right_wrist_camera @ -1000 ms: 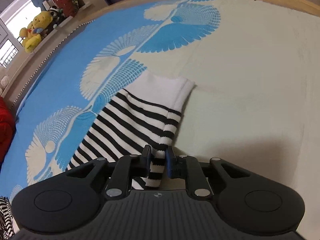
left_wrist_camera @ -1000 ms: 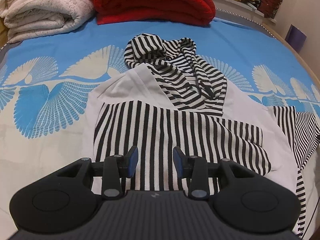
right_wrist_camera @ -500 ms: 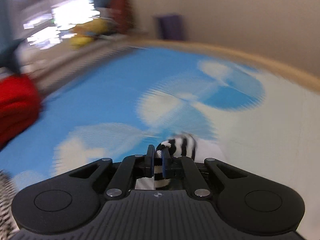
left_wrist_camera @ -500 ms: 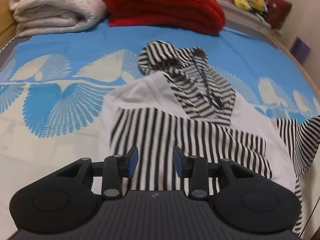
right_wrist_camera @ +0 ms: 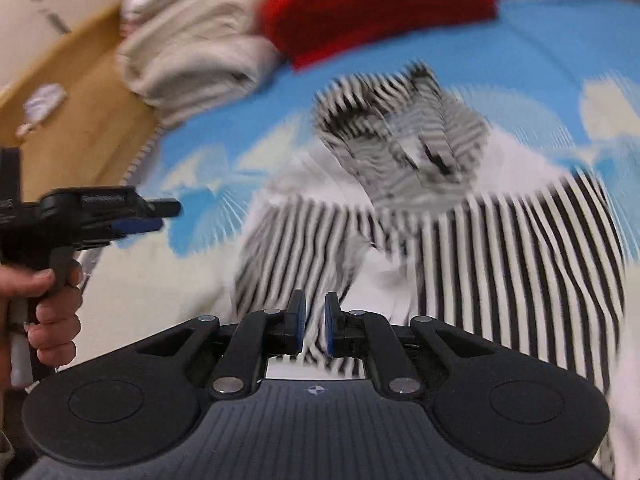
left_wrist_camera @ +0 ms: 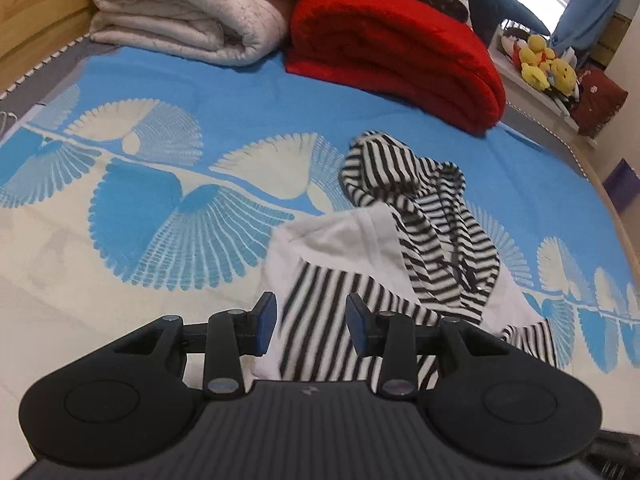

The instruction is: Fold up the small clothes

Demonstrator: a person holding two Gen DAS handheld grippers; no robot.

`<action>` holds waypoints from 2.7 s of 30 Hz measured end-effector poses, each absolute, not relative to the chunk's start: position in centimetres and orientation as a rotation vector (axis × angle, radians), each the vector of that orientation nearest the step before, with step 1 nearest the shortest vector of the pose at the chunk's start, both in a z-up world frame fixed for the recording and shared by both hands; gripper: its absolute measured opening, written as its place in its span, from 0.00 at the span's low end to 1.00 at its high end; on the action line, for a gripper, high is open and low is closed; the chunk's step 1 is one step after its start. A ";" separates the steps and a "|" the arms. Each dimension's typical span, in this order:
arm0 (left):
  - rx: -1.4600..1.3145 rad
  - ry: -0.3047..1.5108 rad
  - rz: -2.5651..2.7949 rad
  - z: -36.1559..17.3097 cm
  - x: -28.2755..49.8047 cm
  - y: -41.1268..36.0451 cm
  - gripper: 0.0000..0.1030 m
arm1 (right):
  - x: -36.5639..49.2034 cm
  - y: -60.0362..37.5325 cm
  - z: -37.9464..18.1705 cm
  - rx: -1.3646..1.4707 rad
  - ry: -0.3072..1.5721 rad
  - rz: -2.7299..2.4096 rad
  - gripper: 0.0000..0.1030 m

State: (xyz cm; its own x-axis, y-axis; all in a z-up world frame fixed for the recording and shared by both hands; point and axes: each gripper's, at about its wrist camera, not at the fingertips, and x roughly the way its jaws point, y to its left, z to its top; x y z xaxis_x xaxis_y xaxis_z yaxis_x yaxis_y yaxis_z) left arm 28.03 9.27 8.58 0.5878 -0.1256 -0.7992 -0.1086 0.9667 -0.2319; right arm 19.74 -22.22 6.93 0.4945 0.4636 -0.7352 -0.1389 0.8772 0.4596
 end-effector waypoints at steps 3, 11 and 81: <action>-0.273 0.985 -0.057 7.3 28.0 7.6 0.41 | 20.2 -23.6 8.1 0.411 1.001 0.224 0.15; -0.160 1.086 -0.301 3.8 27.7 -2.7 0.45 | 20.9 -30.2 8.4 0.498 0.864 -0.012 0.19; -0.233 1.139 -0.166 2.1 28.3 7.0 0.13 | 22.7 -31.3 1.4 0.589 1.139 -0.191 0.19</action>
